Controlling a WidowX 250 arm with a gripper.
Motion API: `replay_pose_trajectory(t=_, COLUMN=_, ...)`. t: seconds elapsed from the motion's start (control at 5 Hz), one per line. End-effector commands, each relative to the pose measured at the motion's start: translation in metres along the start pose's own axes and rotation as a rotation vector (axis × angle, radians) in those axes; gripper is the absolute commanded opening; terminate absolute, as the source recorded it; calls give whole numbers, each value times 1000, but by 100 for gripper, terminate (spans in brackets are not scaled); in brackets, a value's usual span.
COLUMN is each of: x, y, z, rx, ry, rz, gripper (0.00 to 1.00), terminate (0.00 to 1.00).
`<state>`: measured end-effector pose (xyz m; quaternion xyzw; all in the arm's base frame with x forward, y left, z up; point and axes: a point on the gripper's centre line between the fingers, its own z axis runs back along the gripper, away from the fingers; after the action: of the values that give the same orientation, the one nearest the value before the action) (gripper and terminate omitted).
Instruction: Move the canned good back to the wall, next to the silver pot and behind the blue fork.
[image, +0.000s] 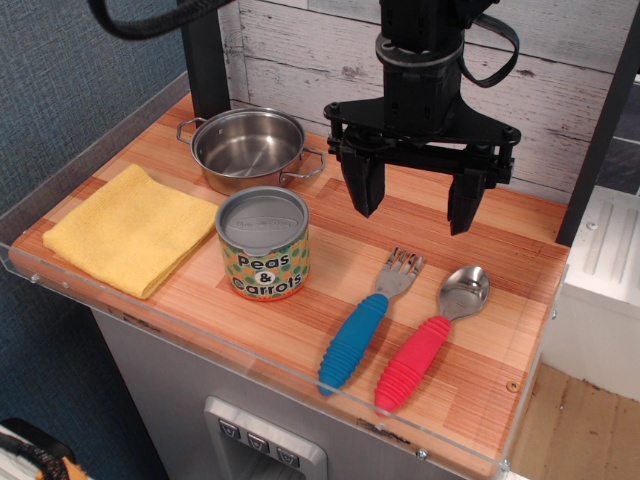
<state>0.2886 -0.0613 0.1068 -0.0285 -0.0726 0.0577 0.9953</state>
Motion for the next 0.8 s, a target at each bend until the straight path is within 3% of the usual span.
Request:
replay_pose_trajectory(t=0.0, x=0, y=0, z=0, rx=0, ry=0, rz=0, gripper=100, terminate=0)
replay_pose_trajectory(t=0.4, x=-35, y=27, z=14, rx=103, ry=110, rz=-202, gripper=100, terminate=0)
replay_pose_trajectory(t=0.6, x=-48, y=52, z=23, rx=190, ry=233, rz=-342, gripper=100, terminate=0)
